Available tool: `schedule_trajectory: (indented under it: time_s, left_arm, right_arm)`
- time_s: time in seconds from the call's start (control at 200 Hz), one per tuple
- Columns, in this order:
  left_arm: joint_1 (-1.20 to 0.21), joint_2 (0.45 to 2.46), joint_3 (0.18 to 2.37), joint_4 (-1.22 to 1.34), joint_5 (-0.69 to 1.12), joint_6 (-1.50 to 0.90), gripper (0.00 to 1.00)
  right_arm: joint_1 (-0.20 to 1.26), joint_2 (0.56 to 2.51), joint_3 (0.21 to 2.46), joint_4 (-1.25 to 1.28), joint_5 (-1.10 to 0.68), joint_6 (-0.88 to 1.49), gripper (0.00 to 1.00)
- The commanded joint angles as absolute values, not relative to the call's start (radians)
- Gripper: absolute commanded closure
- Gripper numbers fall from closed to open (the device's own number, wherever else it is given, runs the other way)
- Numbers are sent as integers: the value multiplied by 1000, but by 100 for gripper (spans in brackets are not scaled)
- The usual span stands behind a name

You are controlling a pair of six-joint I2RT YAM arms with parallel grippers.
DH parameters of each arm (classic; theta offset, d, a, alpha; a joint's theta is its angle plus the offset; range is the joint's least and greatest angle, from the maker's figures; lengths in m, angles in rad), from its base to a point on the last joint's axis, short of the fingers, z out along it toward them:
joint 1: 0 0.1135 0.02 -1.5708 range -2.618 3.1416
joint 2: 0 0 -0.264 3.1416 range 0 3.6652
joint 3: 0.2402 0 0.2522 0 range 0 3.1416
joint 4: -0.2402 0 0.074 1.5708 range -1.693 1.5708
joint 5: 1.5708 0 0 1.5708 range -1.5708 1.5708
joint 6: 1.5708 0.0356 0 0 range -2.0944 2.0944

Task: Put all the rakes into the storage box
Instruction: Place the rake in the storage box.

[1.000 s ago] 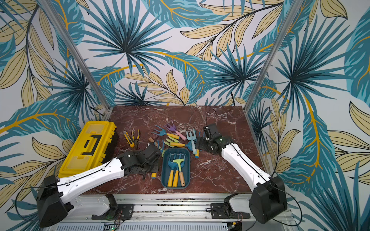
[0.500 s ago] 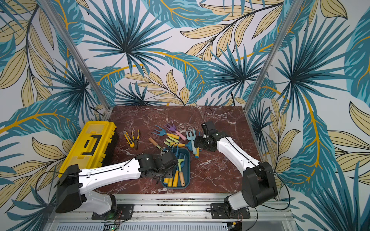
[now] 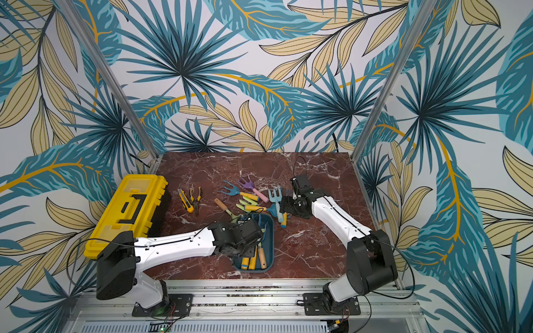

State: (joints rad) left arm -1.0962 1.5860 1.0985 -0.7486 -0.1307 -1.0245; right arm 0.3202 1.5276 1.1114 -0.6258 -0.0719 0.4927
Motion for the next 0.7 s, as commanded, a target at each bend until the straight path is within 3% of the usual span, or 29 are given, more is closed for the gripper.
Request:
schedule_trajectory:
  time_s: [0.0,0.15,0.326,0.471,0.696]
  left_arm:
    - [-1097,1552,1050,-753,-140,-1048,89]
    - [-1097,1523,1039,-769,-162,-1056,69]
    - [-1095,1519,1080,-814,-194,-1031,37]
    - [-1079,1498,1079,-824,-207,-1014,33]
    - [-995,1390,1005,-821,-211,-966,11]
  right_arm:
    - [316,1568,1135,-621,-85,474,19]
    - [316,1634,1178,-622,-97,457,26]
    - [319,1731,1267,-652,-107,429,34]
    - [328,1810,1355,-694,-92,400,41]
    - [353,1914,1451,-748,-46,369,44]
